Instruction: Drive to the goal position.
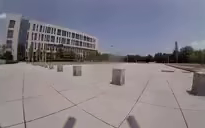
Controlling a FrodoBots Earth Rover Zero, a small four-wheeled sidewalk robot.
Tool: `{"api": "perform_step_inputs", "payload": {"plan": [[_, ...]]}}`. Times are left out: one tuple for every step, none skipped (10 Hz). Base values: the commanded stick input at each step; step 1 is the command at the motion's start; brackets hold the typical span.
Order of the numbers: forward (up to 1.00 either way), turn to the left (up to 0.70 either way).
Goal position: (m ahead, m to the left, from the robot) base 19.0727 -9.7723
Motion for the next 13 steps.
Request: {"api": "perform_step_inputs", "payload": {"plan": [[0.0,-0.45],[0.0,-0.45],[0.0,-0.45],[0.0,-0.45],[0.0,-0.45],[0.0,-0.45],[0.0,-0.45],[0.0,-0.45],[0.0,-0.45],[0.0,-0.45],[0.49,-0.36],[1.0,-0.27],[1.0,-0.27]]}}
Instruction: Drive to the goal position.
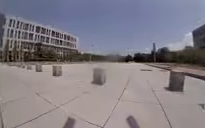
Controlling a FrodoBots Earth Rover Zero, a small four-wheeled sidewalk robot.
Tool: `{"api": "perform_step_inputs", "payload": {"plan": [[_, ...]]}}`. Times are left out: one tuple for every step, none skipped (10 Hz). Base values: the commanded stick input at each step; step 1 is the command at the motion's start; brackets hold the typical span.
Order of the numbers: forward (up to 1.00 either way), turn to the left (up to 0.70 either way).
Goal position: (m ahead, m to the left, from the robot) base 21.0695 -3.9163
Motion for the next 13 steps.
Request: {"api": "perform_step_inputs", "payload": {"plan": [[1.0,-0.27],[1.0,0.0],[1.0,0.0],[1.0,-0.06],[1.0,-0.21],[1.0,0.0],[1.0,0.0],[1.0,0.01],[1.0,0.27],[1.0,0.27],[1.0,0.02],[1.0,0.0],[1.0,0.0]]}}
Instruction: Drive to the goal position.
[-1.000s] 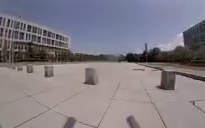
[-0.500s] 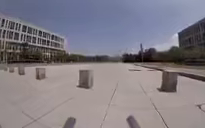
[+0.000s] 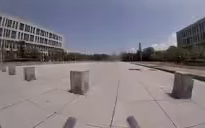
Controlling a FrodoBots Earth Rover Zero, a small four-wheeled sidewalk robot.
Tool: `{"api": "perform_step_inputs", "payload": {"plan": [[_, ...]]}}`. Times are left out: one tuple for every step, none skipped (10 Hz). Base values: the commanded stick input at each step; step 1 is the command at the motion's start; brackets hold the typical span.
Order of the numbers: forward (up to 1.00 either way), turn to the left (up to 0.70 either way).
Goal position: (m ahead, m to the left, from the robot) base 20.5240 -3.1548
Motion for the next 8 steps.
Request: {"api": "perform_step_inputs", "payload": {"plan": [[1.0,-0.22],[1.0,-0.27],[1.0,-0.27],[1.0,-0.07],[1.0,-0.15],[0.96,-0.28],[0.0,-0.45],[0.0,-0.45]]}}
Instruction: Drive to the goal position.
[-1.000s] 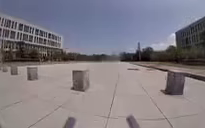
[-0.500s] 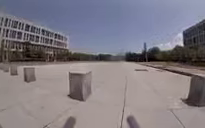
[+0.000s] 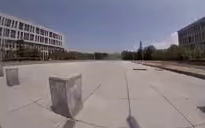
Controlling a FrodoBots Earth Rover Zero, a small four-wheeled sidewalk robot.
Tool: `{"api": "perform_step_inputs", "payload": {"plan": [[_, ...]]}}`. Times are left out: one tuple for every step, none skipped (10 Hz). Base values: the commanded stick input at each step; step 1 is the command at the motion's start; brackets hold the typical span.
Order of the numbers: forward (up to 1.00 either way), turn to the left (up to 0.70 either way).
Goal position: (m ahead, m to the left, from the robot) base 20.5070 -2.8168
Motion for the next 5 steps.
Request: {"api": "perform_step_inputs", "payload": {"plan": [[0.0,-0.23],[0.0,-0.26],[0.0,-0.45],[0.0,-0.45],[0.0,-0.45]]}}
